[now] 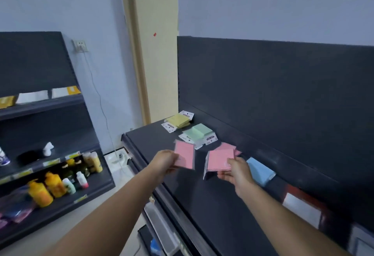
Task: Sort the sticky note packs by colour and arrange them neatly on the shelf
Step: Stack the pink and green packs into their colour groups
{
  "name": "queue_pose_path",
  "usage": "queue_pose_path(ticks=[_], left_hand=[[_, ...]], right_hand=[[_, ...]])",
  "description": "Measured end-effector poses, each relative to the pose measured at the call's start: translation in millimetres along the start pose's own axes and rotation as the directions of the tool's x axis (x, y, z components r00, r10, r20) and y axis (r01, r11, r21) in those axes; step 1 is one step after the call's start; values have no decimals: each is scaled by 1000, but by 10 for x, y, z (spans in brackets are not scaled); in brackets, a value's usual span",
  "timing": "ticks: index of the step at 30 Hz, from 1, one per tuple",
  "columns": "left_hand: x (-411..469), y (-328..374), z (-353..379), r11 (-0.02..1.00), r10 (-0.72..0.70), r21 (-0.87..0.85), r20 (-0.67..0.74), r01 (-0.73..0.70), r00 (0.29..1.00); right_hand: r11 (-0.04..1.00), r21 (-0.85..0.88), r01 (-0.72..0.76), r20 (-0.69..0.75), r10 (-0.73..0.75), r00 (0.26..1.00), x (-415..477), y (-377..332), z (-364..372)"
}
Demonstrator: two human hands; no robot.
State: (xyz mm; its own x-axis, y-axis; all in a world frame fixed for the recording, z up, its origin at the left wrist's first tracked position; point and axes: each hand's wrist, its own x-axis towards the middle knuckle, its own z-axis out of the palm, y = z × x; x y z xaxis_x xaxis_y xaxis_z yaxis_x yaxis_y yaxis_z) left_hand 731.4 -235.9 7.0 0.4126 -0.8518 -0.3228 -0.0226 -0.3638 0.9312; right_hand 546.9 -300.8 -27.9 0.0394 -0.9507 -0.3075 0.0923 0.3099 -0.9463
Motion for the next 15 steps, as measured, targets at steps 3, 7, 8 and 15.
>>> queue_pose_path(ticks=[3,7,8,15], left_hand=[[327,130,212,998,-18,-53,67,21,998],[734,269,454,988,-50,-132,198,77,979],[849,310,513,987,-49,-139,226,82,973],[1445,380,972,998,-56,21,450,53,891]], right_hand=[[998,51,46,-87,-41,995,269,-72,40],[994,95,53,-141,-39,989,503,-82,117],[995,81,64,-163,-50,985,581,-97,129],[996,-19,-87,-325,76,943,910,-64,152]])
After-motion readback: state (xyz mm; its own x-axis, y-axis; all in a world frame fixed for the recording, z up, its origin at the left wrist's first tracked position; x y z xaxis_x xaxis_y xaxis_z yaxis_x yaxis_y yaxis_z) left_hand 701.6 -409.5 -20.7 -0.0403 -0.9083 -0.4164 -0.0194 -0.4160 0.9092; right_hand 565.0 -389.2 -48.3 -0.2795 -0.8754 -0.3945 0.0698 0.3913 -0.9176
